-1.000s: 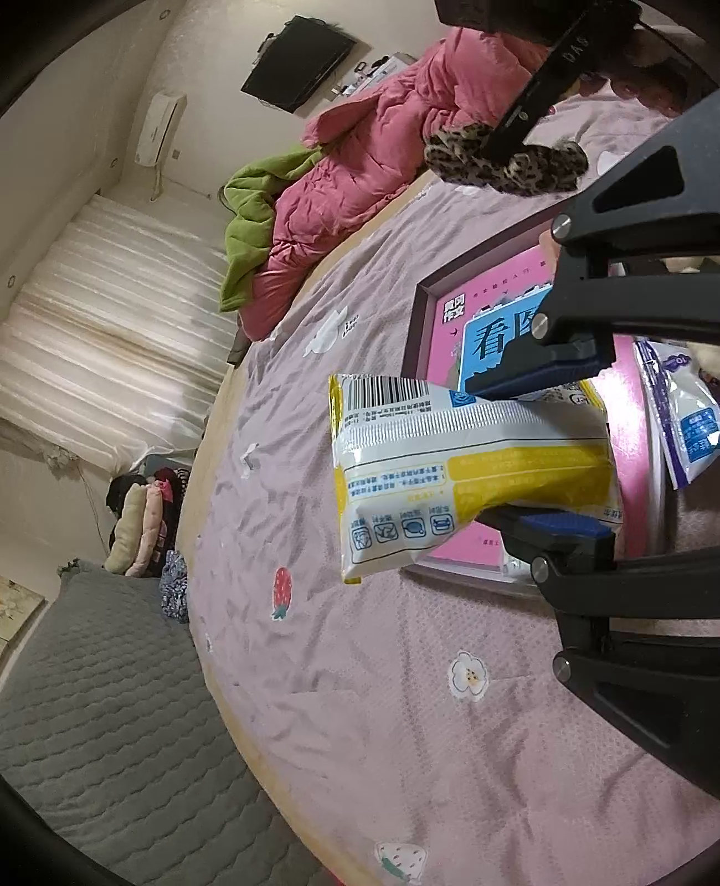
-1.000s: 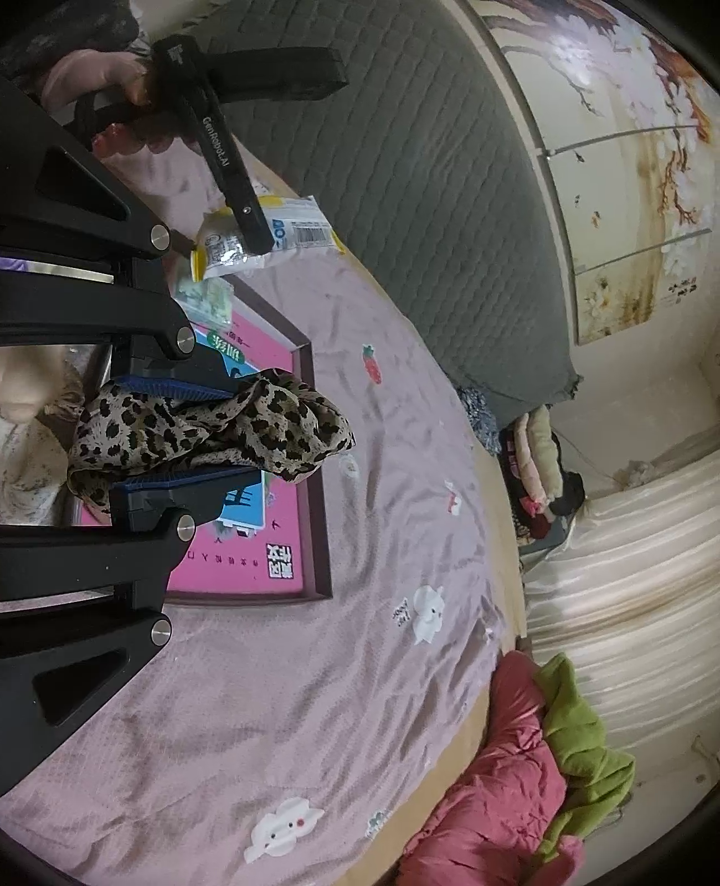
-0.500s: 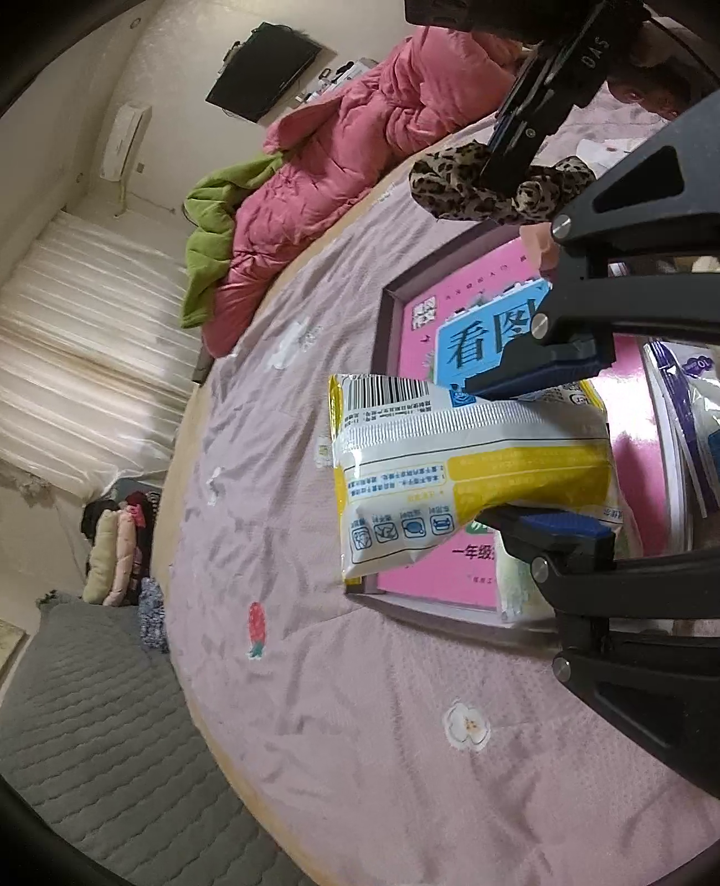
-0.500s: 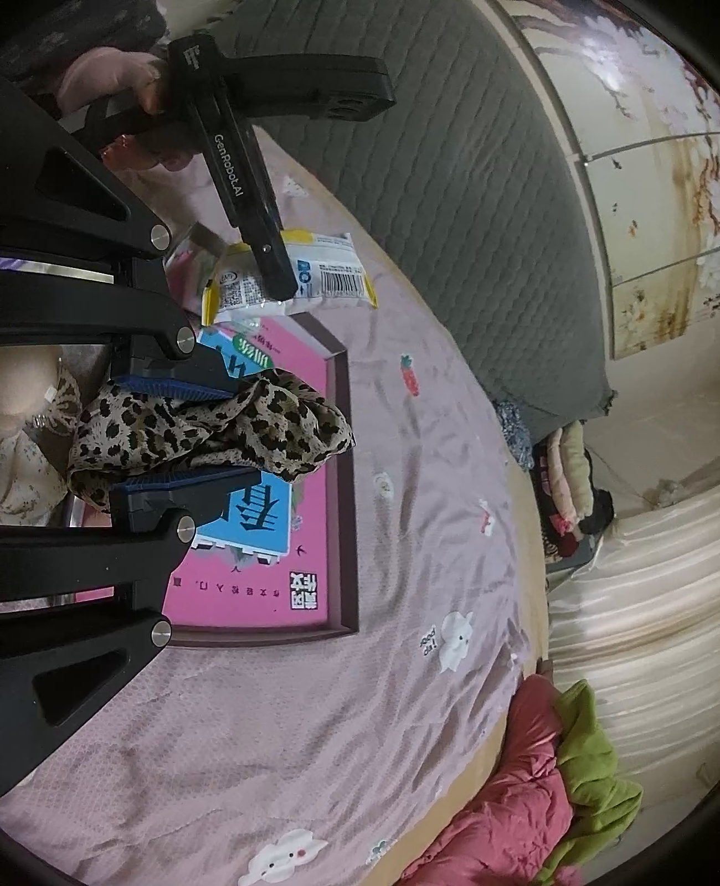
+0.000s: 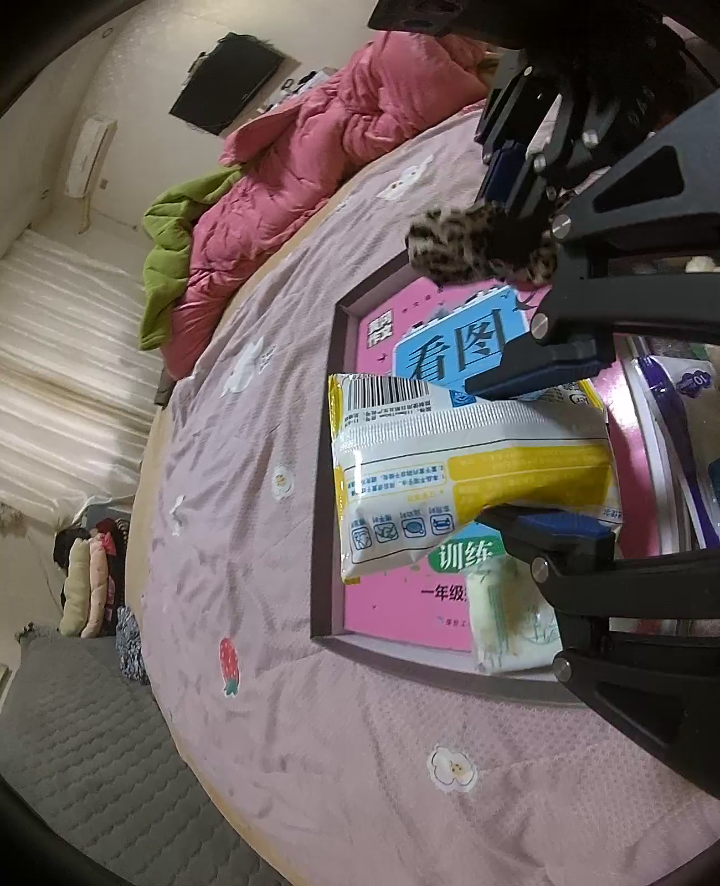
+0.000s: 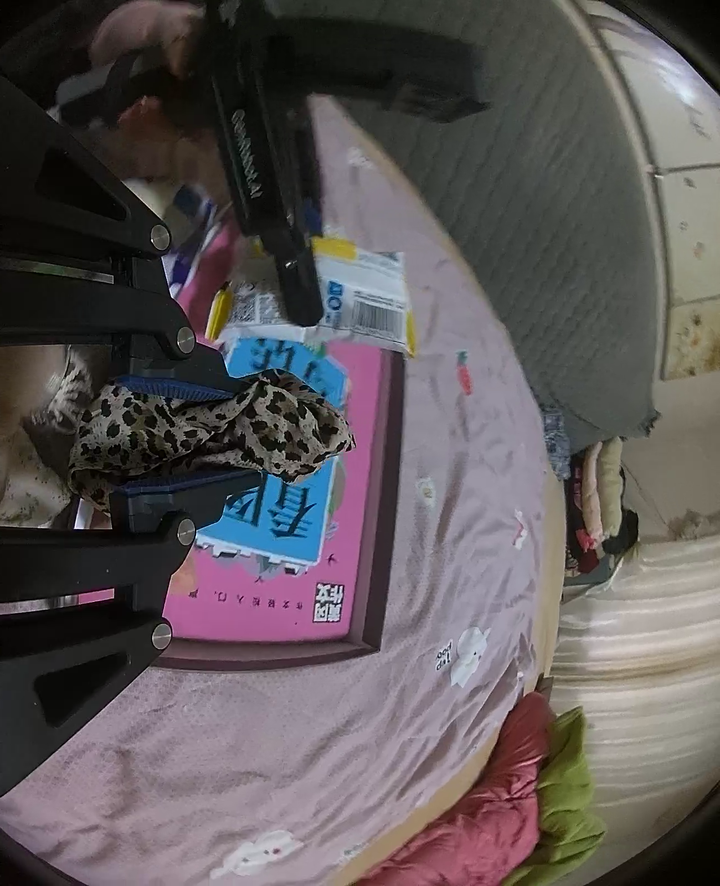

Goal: Organize soft objects
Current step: 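Lift and carry the snack bag and scrunchie over the pink book box, then lower the snack bag and scrunchie into the box and open the right gripper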

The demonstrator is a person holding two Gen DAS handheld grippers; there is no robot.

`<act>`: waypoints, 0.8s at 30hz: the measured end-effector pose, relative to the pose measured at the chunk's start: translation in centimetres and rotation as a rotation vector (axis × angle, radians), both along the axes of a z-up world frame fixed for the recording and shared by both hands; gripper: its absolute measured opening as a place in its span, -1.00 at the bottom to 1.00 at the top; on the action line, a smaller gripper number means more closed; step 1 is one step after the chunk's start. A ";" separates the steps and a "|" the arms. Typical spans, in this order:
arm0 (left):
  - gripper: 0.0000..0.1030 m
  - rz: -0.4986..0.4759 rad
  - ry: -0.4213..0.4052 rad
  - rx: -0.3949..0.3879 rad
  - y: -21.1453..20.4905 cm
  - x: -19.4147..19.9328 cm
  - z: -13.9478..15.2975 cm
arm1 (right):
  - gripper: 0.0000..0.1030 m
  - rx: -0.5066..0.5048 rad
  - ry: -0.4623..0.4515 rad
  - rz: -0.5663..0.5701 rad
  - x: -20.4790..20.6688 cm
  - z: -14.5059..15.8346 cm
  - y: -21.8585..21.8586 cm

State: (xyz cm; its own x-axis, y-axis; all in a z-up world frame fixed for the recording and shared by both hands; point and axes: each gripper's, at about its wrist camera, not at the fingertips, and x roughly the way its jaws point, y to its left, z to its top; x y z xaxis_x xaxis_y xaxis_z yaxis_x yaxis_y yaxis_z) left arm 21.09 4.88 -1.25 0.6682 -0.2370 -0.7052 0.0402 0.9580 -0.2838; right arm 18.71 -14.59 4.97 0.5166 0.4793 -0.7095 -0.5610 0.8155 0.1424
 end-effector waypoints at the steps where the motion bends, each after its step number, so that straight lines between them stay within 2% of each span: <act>1: -0.28 -0.005 0.005 0.003 -0.1 0.0 -0.1 | -0.52 -0.017 0.001 0.003 0.0 -0.3 0.2; 14: -0.27 -0.079 0.098 -0.007 -1.4 0.5 -2.0 | -0.52 -0.069 0.048 0.052 0.0 -2.1 1.0; 24: -0.27 -0.101 0.120 -0.023 -1.6 0.5 -2.4 | -0.53 -0.132 0.066 0.045 0.0 -2.8 0.9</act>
